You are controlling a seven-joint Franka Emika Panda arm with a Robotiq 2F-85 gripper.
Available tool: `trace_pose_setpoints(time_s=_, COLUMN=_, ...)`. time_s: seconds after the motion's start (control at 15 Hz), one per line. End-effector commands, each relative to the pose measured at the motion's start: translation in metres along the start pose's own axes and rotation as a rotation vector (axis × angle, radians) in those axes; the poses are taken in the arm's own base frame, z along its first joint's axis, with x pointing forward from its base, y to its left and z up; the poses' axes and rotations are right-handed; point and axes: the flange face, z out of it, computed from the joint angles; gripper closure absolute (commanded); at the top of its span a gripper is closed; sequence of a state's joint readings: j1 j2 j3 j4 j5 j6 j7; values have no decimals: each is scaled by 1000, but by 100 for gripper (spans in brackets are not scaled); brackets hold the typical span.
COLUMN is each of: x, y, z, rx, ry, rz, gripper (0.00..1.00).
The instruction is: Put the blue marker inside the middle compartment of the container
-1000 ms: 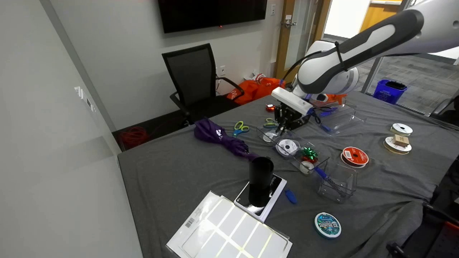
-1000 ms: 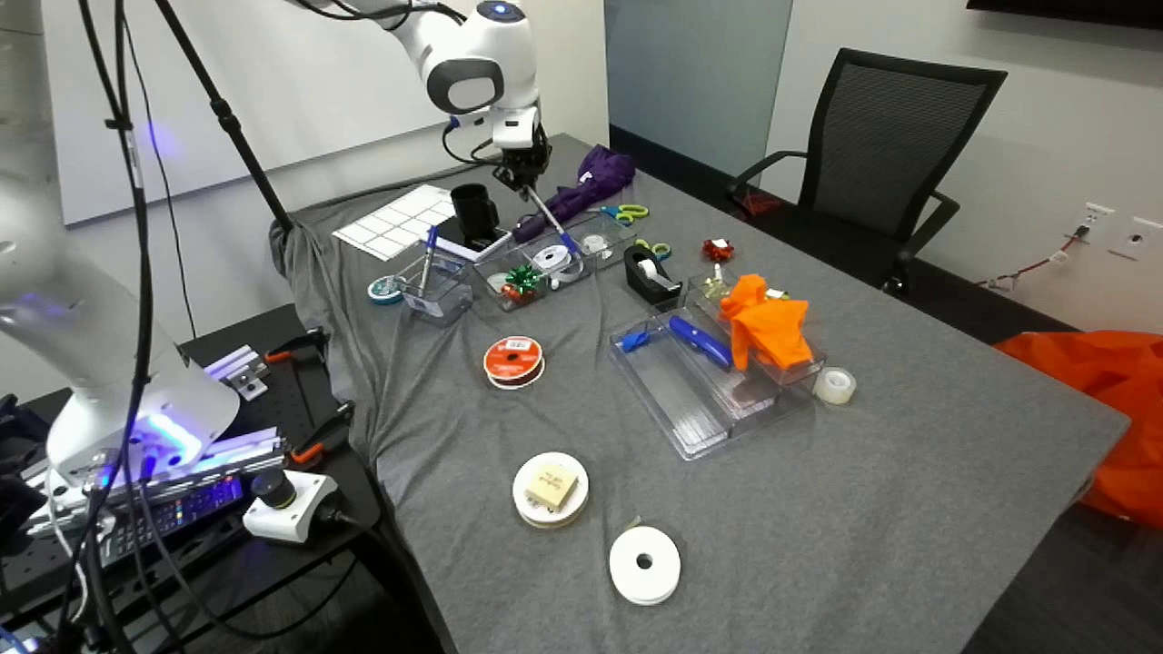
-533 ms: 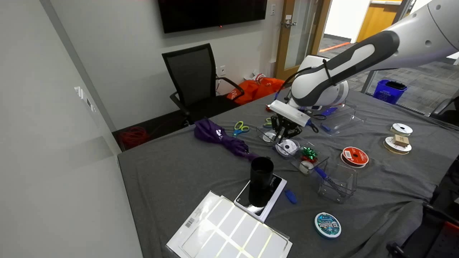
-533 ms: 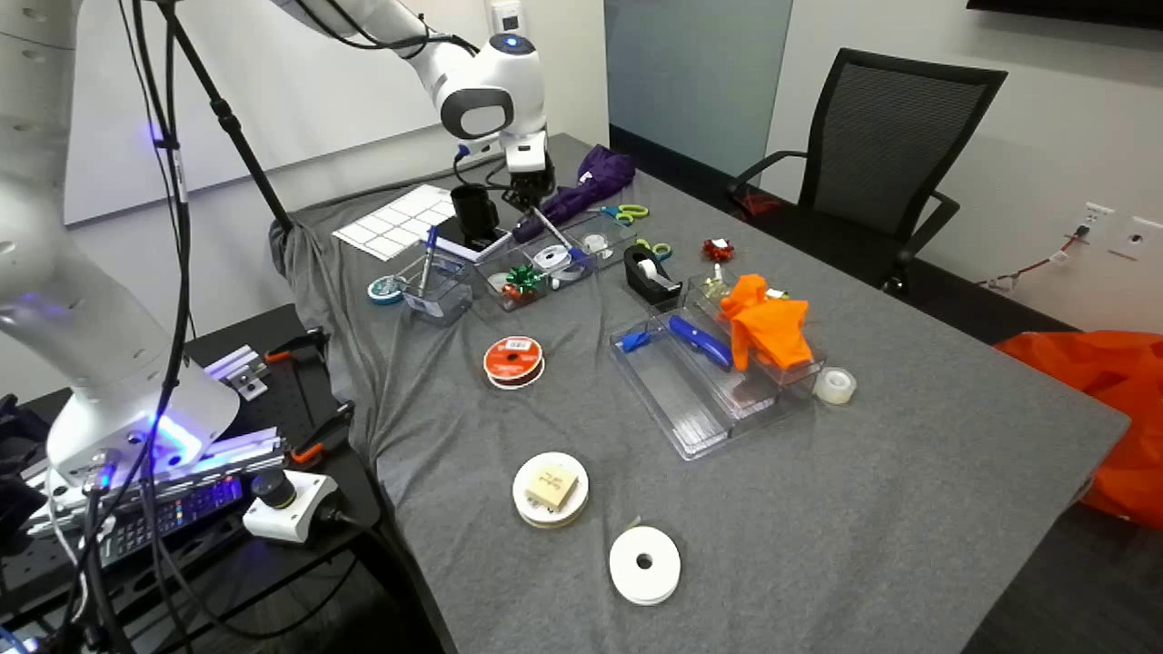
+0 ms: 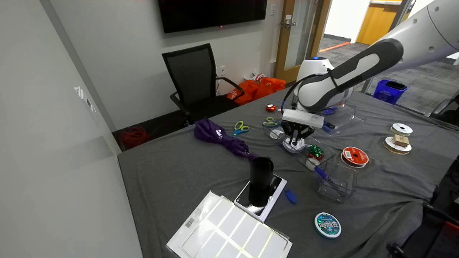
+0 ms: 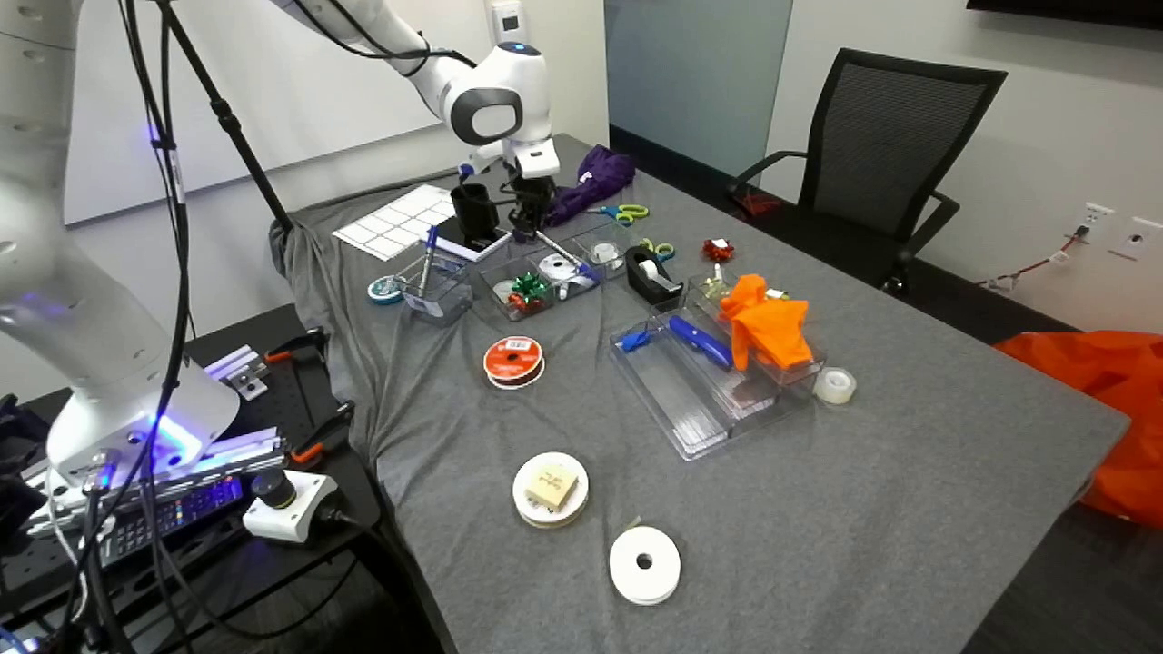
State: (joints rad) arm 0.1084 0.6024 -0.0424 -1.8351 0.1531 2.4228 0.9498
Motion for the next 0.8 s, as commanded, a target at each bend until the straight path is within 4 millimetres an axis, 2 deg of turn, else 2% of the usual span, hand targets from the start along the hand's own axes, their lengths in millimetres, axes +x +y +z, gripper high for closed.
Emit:
trace_pose_setpoints(time_s=0.0, x=8, y=32, z=-7, rx=-96, ry=68, rz=-160, gripper=57)
trace_pose_setpoints(time_s=0.13, x=9, y=38, z=-10, rx=-121, ry=115, rz=-241, gripper=52)
trace_pose_setpoints(time_s=0.33, x=9, y=42, z=-16, rx=-126, ry=142, rz=-282, gripper=30)
trace_pose_setpoints(time_s=0.6, x=-1, y=40, z=-29, rx=-94, ry=144, rz=-294, gripper=4)
trace_pose_setpoints(time_s=0.73, x=-9, y=40, z=-39, rx=-57, ry=144, rz=-282, gripper=0)
